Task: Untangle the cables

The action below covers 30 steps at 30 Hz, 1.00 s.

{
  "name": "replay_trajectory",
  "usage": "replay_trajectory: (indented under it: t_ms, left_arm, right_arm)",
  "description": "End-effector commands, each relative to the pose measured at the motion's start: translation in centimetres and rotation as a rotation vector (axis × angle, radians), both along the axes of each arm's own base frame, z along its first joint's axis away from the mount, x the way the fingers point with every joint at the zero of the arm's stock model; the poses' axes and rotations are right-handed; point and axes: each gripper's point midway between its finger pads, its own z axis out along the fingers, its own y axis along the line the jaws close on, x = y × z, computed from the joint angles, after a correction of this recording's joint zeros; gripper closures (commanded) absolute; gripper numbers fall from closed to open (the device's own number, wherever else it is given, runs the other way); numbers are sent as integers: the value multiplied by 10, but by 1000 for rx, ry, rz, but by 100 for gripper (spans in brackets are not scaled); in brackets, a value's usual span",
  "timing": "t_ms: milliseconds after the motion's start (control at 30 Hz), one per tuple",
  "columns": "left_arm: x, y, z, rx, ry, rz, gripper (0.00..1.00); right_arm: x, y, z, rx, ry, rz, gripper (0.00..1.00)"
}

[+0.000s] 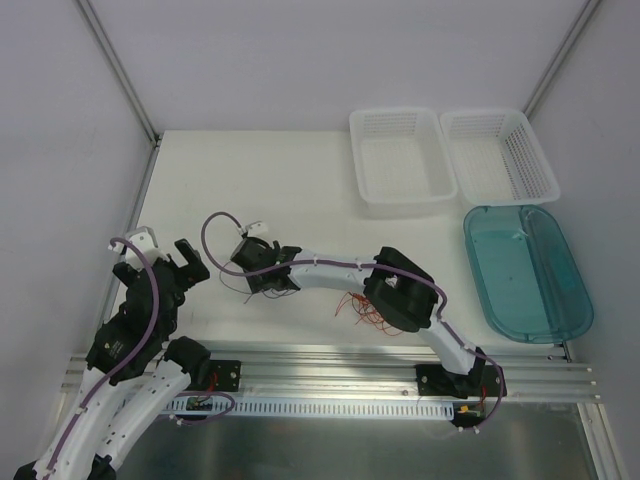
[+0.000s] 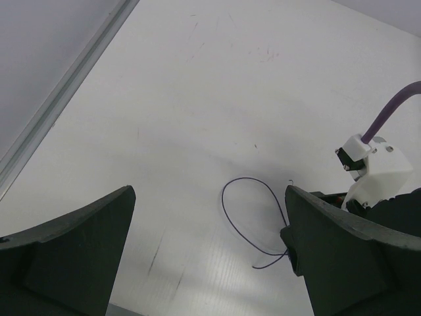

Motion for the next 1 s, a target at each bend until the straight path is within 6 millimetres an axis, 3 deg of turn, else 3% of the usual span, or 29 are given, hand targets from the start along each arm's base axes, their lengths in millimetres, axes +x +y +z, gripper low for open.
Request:
replay_trajectory:
  t_ms: [0, 100, 367, 533, 633, 667, 767, 800, 867, 900, 967]
  left_arm:
    - [-1, 5, 2, 5, -16, 22, 1]
    - [-2, 6, 2, 7, -15, 21, 1]
    - [-1, 6, 1, 10, -12, 21, 1]
    - [-1, 5, 0, 14, -6, 20, 1]
    - [-1, 6, 1, 13, -10, 22, 1]
    - [-1, 6, 1, 12, -9, 24, 1]
    - [-1, 6, 1, 12, -11, 25, 1]
    - [-1, 6, 1, 13, -10, 25, 1]
    - [-1, 6, 1, 13, -12, 24, 1]
    - [-1, 6, 1, 12, -12, 26, 1]
    - [-1, 7, 1, 13, -11, 26, 1]
  right_arm:
    - [-15, 6, -17, -20, 38, 23, 46]
    - [-22, 8, -20, -20, 49, 59, 58]
    - [-28, 12, -3, 38, 40, 136, 96]
    - [-21, 3, 13, 28, -1, 153, 99]
    - [-10, -4, 44, 57, -54, 162, 99]
    - [-7, -6, 68, 89, -83, 165, 99]
    - [5, -20, 100, 95, -149, 174, 99]
    - [12, -27, 125, 123, -181, 166, 99]
    - [19, -41, 147, 109, -232, 165, 99]
    - [23, -52, 169, 127, -258, 147, 99]
    - [36, -74, 188, 95, -316, 130, 99]
